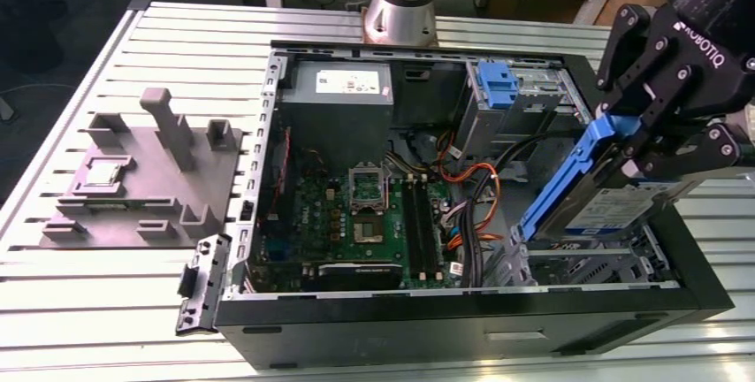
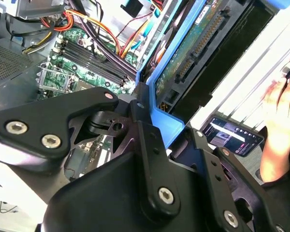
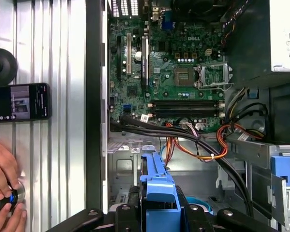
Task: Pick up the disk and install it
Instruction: 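Insert the disk into the insertion slot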
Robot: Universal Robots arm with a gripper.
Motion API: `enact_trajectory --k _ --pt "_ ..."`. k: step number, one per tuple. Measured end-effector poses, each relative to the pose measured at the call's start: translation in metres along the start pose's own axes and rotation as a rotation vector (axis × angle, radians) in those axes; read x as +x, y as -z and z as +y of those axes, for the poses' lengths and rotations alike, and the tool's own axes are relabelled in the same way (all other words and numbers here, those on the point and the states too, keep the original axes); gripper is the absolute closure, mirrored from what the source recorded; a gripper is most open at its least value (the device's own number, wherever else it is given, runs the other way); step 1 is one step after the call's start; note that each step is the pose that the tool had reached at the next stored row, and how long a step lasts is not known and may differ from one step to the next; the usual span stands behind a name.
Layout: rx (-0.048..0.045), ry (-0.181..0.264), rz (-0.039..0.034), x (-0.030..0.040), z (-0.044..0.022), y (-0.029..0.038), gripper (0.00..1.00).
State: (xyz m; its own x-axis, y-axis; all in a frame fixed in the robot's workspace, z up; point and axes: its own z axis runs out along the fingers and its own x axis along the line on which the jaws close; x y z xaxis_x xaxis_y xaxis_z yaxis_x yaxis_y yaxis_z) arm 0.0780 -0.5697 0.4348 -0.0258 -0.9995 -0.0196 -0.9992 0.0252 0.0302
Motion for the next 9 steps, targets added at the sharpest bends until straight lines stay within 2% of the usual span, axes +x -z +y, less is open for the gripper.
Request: enact_trajectory --k 9 --pt "-0.0002 0.010 0.0004 0.0011 -0.0004 -0.0017 0.63"
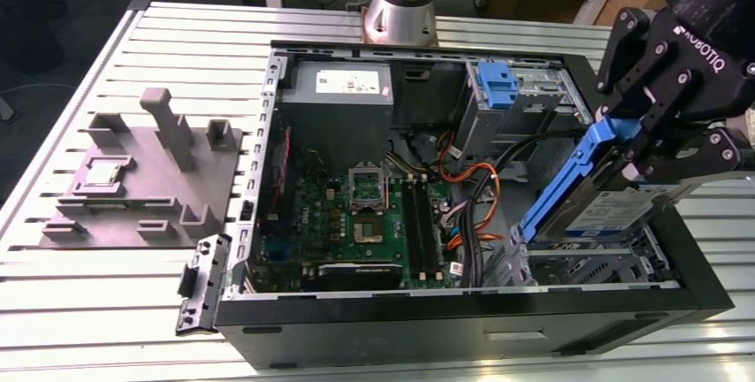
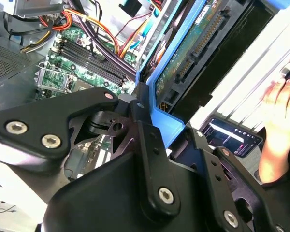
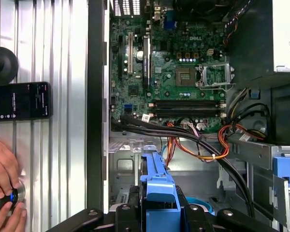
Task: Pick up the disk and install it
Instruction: 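Insert the disk into the insertion slot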
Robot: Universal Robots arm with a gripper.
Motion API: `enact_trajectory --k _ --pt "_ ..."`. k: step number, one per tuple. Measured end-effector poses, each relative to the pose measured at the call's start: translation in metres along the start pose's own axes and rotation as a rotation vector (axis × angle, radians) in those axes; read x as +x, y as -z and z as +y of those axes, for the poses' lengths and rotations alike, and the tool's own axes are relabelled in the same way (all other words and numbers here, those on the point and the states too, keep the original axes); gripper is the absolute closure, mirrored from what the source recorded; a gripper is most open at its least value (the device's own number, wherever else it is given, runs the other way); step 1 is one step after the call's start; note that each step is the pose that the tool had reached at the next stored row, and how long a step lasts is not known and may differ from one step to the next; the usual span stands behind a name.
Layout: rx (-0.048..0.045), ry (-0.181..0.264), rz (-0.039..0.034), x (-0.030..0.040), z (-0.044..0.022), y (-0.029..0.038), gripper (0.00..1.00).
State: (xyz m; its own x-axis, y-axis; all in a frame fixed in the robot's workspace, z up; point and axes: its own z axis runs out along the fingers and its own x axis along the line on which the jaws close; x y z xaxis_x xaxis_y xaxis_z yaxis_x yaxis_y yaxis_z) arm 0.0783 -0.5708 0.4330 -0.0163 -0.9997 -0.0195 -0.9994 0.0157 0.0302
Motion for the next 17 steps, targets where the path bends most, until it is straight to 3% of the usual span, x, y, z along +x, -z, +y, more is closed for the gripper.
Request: enact_trajectory --k 17 --pt "0.0000 0.001 0.0000 0.0003 -0.0009 -0.0120 0.63"
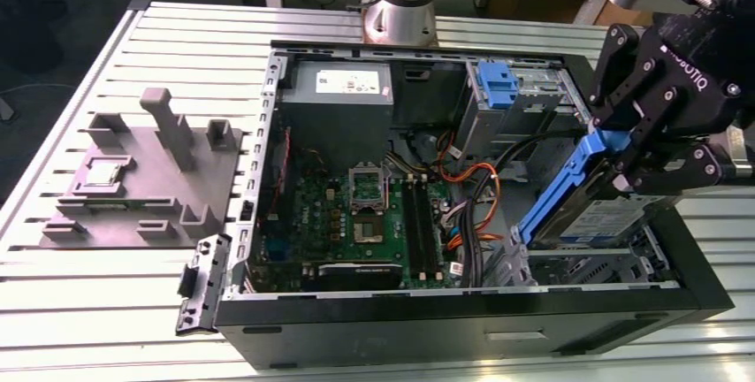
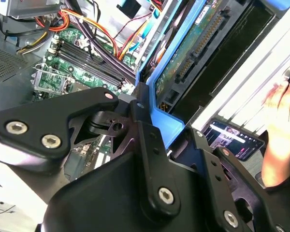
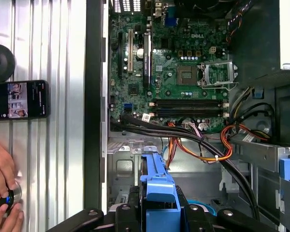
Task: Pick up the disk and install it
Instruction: 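Insert the disk into the insertion slot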
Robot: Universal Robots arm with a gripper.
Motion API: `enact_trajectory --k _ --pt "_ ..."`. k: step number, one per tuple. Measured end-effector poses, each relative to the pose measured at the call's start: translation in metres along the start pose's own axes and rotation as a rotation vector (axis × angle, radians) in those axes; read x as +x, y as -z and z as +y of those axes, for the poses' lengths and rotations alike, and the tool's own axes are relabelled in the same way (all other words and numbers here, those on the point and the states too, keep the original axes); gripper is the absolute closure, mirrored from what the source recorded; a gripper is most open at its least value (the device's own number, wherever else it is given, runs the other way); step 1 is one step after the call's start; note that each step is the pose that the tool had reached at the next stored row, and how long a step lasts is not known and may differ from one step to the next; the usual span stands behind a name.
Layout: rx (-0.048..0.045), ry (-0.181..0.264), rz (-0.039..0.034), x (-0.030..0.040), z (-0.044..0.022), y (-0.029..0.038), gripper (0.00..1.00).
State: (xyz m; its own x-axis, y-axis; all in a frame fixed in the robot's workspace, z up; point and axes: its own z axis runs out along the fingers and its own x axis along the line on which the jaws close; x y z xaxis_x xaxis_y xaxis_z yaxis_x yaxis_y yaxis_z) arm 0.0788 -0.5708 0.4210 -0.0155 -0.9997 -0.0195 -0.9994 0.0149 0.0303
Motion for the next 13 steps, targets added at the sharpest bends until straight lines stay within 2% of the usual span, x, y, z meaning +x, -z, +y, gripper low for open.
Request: enact_trajectory --k 13 --pt "0.0006 0.000 -0.0004 0.0000 -0.0001 -0.0019 0.63"
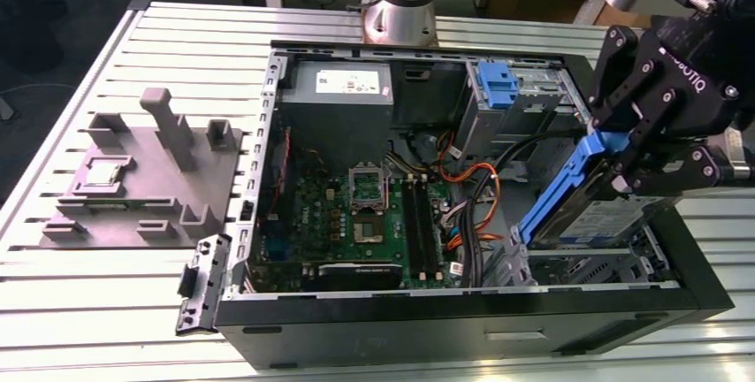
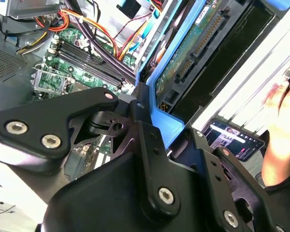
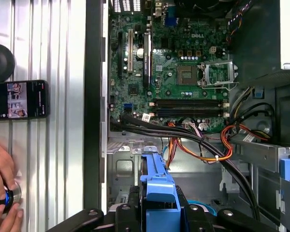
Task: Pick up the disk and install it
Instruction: 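Insert the disk into the insertion slot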
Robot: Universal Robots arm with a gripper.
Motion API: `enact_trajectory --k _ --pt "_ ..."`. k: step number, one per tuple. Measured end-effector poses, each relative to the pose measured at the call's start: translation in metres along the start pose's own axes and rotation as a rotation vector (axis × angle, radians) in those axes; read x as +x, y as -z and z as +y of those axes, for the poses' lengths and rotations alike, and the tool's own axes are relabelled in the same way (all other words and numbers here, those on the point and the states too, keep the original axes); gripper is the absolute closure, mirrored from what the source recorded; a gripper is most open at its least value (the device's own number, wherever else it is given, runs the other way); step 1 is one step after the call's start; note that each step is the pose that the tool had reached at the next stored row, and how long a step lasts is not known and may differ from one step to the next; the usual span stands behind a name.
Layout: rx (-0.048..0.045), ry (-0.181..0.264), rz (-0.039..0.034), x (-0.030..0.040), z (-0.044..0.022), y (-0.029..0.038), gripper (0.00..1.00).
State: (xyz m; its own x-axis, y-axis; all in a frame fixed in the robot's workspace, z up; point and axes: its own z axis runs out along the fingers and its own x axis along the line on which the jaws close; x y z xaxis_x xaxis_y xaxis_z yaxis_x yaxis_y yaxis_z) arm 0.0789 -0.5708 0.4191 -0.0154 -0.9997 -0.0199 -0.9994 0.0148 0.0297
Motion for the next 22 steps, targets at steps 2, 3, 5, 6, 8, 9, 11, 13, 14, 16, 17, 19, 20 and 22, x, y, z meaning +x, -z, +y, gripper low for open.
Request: enact_trajectory --k 2,3,5,6,8,9,11,13,14,16,17,19,20,22 --pt "0.0008 0.000 0.0002 0.0000 -0.0001 -0.0019 0.63" --pt "0.0013 0.000 0.0002 0.0001 0.0000 -0.0029 0.63" --pt "0.0017 0.000 0.0001 0.0001 -0.0001 -0.0050 0.63" --pt "0.0019 0.000 0.0001 0.0001 -0.0001 -0.0059 0.63" --pt "0.0020 0.000 0.0002 0.0002 -0.0001 -0.0070 0.63" --pt "0.0021 0.000 0.0002 0.0002 -0.0002 -0.0071 0.63" --pt "0.0020 0.000 0.0003 0.0002 -0.0001 -0.0071 0.63" --pt "0.0020 0.000 0.0002 0.0002 -0.0001 -0.0072 0.63" --pt "0.0020 0.000 0.0002 0.0002 -0.0001 -0.0072 0.63" --pt "0.0020 0.000 0.0002 0.0002 -0.0001 -0.0072 0.63" --pt "0.0020 0.000 0.0002 0.0002 -0.0001 -0.0073 0.63" --pt "0.0022 0.000 0.0002 0.0002 -0.0002 -0.0073 0.63" --pt "0.0021 0.000 0.0004 0.0002 -0.0002 -0.0072 0.62" --pt "0.0021 0.000 0.0003 0.0002 -0.0002 -0.0073 0.56"
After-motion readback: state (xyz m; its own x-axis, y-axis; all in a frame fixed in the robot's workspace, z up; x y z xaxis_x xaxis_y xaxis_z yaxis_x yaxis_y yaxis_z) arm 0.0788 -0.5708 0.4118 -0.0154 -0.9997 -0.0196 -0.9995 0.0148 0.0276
